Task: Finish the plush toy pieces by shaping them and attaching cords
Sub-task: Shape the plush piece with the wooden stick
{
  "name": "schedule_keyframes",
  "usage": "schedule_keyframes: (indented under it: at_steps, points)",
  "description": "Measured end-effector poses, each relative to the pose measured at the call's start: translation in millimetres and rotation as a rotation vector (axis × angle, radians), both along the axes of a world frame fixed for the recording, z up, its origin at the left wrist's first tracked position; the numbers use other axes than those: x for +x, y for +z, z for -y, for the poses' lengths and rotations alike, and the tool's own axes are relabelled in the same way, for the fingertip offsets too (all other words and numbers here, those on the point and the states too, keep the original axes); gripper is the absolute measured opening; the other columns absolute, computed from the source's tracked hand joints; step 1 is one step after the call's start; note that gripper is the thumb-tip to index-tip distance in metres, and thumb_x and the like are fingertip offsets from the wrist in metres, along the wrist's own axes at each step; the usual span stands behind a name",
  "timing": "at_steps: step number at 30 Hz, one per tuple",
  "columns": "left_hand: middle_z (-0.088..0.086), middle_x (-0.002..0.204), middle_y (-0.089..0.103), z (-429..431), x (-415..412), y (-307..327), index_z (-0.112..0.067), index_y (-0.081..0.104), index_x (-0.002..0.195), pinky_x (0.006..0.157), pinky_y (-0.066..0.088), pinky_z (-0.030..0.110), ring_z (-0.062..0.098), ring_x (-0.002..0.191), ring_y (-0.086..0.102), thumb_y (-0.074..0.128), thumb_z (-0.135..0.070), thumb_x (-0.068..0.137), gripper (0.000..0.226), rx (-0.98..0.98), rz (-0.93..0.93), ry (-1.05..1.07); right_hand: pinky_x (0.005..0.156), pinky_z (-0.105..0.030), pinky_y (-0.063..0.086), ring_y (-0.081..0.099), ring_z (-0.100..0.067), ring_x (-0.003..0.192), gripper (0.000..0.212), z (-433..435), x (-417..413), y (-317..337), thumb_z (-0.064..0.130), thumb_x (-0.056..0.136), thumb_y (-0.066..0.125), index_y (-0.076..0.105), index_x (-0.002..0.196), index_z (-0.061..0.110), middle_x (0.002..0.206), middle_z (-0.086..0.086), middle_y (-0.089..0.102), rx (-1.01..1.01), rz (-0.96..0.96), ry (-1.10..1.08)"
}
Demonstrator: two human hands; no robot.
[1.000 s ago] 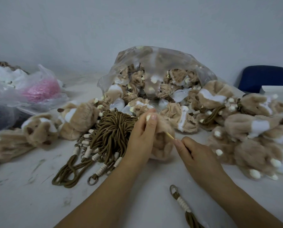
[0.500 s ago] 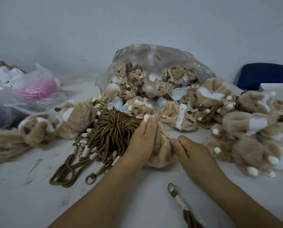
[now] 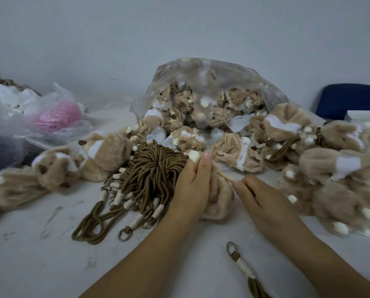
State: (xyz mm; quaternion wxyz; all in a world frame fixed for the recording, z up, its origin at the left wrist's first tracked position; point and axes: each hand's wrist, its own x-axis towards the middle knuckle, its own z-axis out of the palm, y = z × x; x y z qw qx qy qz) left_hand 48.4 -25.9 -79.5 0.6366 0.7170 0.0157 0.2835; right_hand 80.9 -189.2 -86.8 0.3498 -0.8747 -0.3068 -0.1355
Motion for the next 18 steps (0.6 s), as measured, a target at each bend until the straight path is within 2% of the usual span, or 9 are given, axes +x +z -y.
schedule_keyframes:
  at_steps: [2, 4, 7, 11, 15, 18]
  points:
    - [-0.018, 0.056, 0.055, -0.5, 1.3, 0.4, -0.027, 0.053, 0.068, 0.057, 0.043, 0.015, -0.005, 0.055, 0.052, 0.047, -0.060, 0.089, 0.040, -0.002, -0.007, 0.033, 0.062, -0.034, 0.044, 0.054, -0.006, 0.068, 0.052, 4.3, 3.0, -0.4, 0.068, 0.084, 0.021, 0.045, 0.069, 0.024, 0.073, 0.006, 0.059, -0.010, -0.018, -0.024]
    - [-0.020, 0.052, 0.052, 0.5, 1.8, -0.7, -0.026, 0.051, 0.068, 0.053, 0.041, 0.012, -0.006, 0.052, 0.050, 0.050, -0.056, 0.092, 0.038, 0.008, -0.001, 0.034, 0.068, -0.030, 0.045, 0.055, -0.007, 0.073, 0.056, 5.7, 4.9, 0.2, 0.068, 0.083, 0.021, 0.050, 0.071, 0.021, 0.077, 0.003, 0.061, -0.010, -0.014, -0.042]
    - [-0.019, 0.058, 0.057, -0.8, 1.5, -0.9, -0.020, 0.055, 0.075, 0.056, 0.045, 0.012, -0.005, 0.057, 0.054, 0.054, -0.054, 0.091, 0.037, -0.018, 0.005, 0.041, 0.066, -0.022, 0.040, 0.053, -0.006, 0.074, 0.057, 5.1, 5.1, 1.3, 0.067, 0.083, 0.023, 0.054, 0.073, 0.020, 0.075, 0.004, 0.060, 0.000, 0.001, -0.036]
    - [-0.011, 0.067, 0.057, -1.9, -0.5, 1.6, -0.013, 0.057, 0.085, 0.060, 0.048, 0.016, 0.003, 0.064, 0.056, 0.053, -0.057, 0.088, 0.045, -0.067, 0.028, 0.037, 0.065, -0.019, 0.037, 0.050, -0.004, 0.076, 0.057, 6.6, 5.5, 2.3, 0.066, 0.082, 0.025, 0.057, 0.073, 0.020, 0.071, 0.005, 0.058, 0.013, 0.017, -0.037]
    - [-0.009, 0.076, 0.065, -1.5, -1.7, 4.0, -0.022, 0.064, 0.088, 0.073, 0.051, 0.017, 0.004, 0.076, 0.064, 0.040, -0.066, 0.088, 0.050, -0.074, 0.048, 0.031, 0.061, -0.016, 0.033, 0.048, -0.004, 0.075, 0.051, 7.2, 7.1, 5.3, 0.062, 0.084, 0.030, 0.054, 0.069, 0.021, 0.066, 0.007, 0.052, 0.021, 0.067, -0.036]
    - [-0.002, 0.073, 0.064, -1.7, -3.1, 5.1, -0.030, 0.068, 0.081, 0.070, 0.052, 0.022, 0.006, 0.072, 0.063, 0.037, -0.067, 0.087, 0.048, -0.077, 0.026, 0.025, 0.062, -0.017, 0.029, 0.046, -0.006, 0.070, 0.042, 7.1, 9.5, 8.7, 0.049, 0.091, 0.043, 0.053, 0.065, 0.018, 0.062, 0.010, 0.046, 0.045, 0.165, 0.005]
